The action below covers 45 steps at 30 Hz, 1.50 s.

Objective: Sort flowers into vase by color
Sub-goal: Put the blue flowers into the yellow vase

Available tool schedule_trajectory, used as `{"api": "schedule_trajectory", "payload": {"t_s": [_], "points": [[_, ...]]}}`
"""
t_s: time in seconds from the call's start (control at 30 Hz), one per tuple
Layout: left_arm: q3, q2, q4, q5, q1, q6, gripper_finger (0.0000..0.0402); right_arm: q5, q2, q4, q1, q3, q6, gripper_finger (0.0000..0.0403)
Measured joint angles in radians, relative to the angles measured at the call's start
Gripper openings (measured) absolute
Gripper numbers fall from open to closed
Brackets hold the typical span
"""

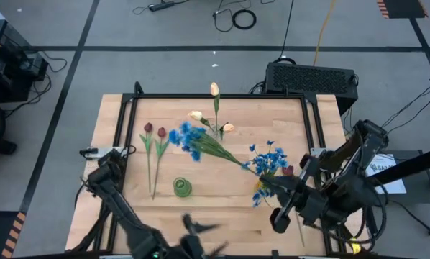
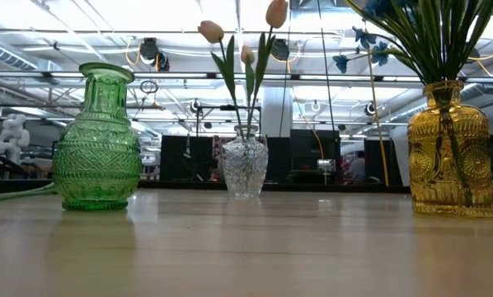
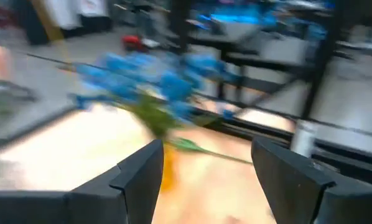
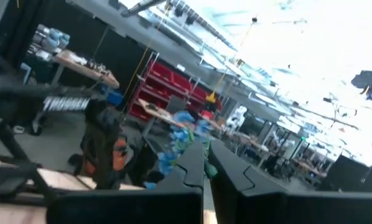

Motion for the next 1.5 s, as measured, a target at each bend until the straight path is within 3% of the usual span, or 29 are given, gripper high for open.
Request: {"api": "schedule_trajectory", "payload": {"t_s": [0.17,0.3,0.4,0.6,0.7,0.93,1.1,1.37,1.5], "points": [[-0.01,0.105,0.591,0.267,0.069,0.359,0.0249,-0.062,-0.012,0.052,-0.006,0.0,-0.07,0.0],[-0.011,0.206,1.128,0.281,0.118,0.647,0.0237,-0.117,-0.012,0.105,0.0,0.0,-0.118,0.0],[-0.011,0.26,1.507,0.368,0.141,0.829,0.0215,-0.119,-0.012,0.157,0.018,0.0,-0.17,0.0],[-0.011,0.315,1.994,0.488,0.191,1.101,0.0166,-0.115,-0.012,0.274,0.083,0.0,-0.287,0.0],[-0.011,0.322,2.085,0.634,0.26,1.087,0.0153,-0.12,-0.012,0.288,0.107,0.0,-0.3,0.0],[0.008,0.32,2.086,1.073,0.46,0.62,0.015,-0.146,-0.012,0.287,0.129,0.0,-0.275,0.0],[0.038,0.319,2.087,1.287,0.55,0.546,0.0165,-0.139,-0.012,0.286,0.14,0.0,-0.275,0.0],[0.098,0.317,2.087,1.348,0.559,0.624,0.0266,-0.133,-0.012,0.284,0.142,0.0,-0.286,0.0],[0.123,0.317,2.088,1.346,0.557,0.627,0.0288,-0.113,-0.012,0.277,0.142,0.0,-0.286,0.0]]}}
